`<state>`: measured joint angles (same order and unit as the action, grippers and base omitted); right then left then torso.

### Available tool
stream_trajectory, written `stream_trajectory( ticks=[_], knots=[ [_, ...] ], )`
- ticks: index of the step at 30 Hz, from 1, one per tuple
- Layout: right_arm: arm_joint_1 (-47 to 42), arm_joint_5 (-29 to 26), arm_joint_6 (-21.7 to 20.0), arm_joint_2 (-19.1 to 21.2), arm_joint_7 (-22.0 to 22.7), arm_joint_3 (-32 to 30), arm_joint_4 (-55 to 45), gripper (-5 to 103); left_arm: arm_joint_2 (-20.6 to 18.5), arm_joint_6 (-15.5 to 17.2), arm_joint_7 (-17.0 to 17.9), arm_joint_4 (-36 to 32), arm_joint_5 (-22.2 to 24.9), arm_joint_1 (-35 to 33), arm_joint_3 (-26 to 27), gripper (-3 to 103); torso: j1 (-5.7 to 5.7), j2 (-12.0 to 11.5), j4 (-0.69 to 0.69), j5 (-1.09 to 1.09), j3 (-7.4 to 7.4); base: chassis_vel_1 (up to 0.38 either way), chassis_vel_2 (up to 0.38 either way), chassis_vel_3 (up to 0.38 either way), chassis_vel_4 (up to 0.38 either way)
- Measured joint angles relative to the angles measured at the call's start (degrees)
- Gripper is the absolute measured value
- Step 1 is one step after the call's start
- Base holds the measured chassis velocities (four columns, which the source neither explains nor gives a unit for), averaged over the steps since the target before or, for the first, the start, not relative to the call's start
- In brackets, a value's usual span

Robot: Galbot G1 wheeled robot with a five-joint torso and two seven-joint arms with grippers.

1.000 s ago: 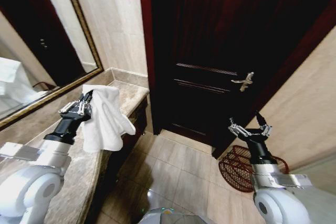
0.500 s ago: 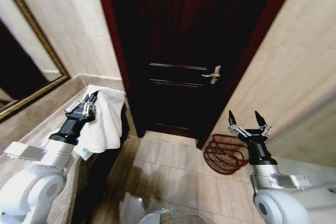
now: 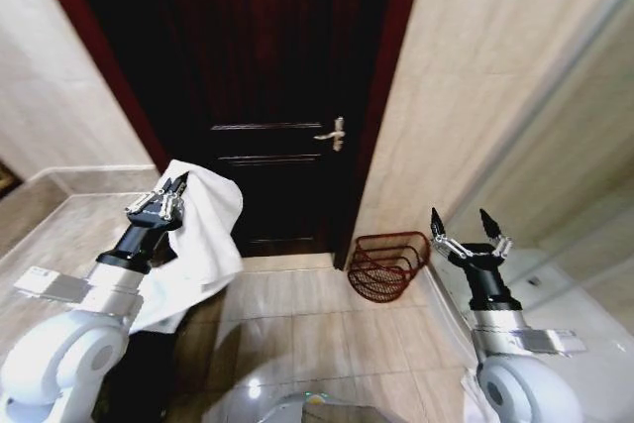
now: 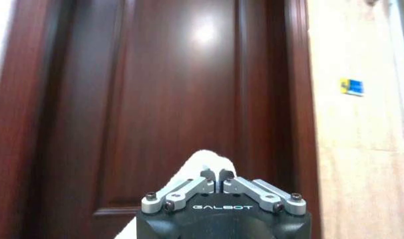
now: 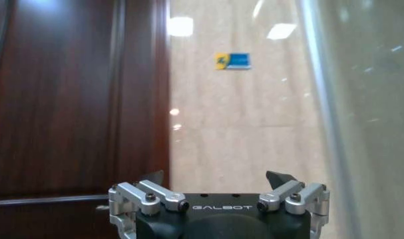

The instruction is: Discard the used towel into the hamper.

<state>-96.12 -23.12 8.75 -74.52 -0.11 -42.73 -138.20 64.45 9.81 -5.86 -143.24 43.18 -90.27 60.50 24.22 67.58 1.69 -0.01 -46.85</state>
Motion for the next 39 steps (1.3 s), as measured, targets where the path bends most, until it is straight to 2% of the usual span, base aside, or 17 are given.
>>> stream_trajectory(
  ticks=[15, 23, 27, 29, 34, 39],
  knots=[
    [0.2, 0.0, 1.2, -0.1, 0.2, 0.0, 0.6, 100, -0.4, 0.0, 0.7, 0.0, -0.5, 0.3, -1.2, 2, 0.0, 0.0, 0.01, 0.01, 0.0, -0.129, -0.128, -0.12, -0.124],
    [0.1, 0.2, 1.6, -0.2, 0.4, -0.2, 0.9, 100, -0.7, 0.0, 1.1, 0.0, -1.3, 1.0, -2.7, 2, 0.0, 0.0, -0.06, 0.03, 0.0, -0.112, -0.107, -0.11, -0.115],
    [0.2, 0.3, 1.7, -0.3, 0.4, -0.1, 0.9, 100, -0.7, 0.0, 1.2, 0.0, -1.9, 1.3, -3.8, 2, 0.0, 0.0, 0.01, 0.01, 0.0, -0.029, -0.026, -0.033, -0.032],
    [0.3, 0.4, 1.8, -0.5, 0.5, -0.1, 1.0, 100, -0.3, 0.1, 1.4, 0.0, -2.7, 1.3, -5.3, 2, 0.0, 0.0, 0.05, 0.01, 0.0, 0.0, 0.0, 0.0, 0.0],
    [0.2, 0.4, 1.8, -0.9, 0.6, 0.1, 1.1, 100, 0.6, 0.3, 1.1, 0.0, -4.0, 2.2, -8.9, 2, 0.0, 0.0, -0.01, 0.01, 0.0, 0.0, 0.0, 0.0, 0.0],
    [-0.1, 0.4, 1.3, -1.1, 0.6, 0.0, 1.1, 100, 0.6, 0.4, -0.7, 0.0, -3.1, 3.4, -11.0, 2, 0.0, 0.0, -0.01, 0.01, 0.0, 0.0, 0.0, 0.0, 0.0]
  ],
)
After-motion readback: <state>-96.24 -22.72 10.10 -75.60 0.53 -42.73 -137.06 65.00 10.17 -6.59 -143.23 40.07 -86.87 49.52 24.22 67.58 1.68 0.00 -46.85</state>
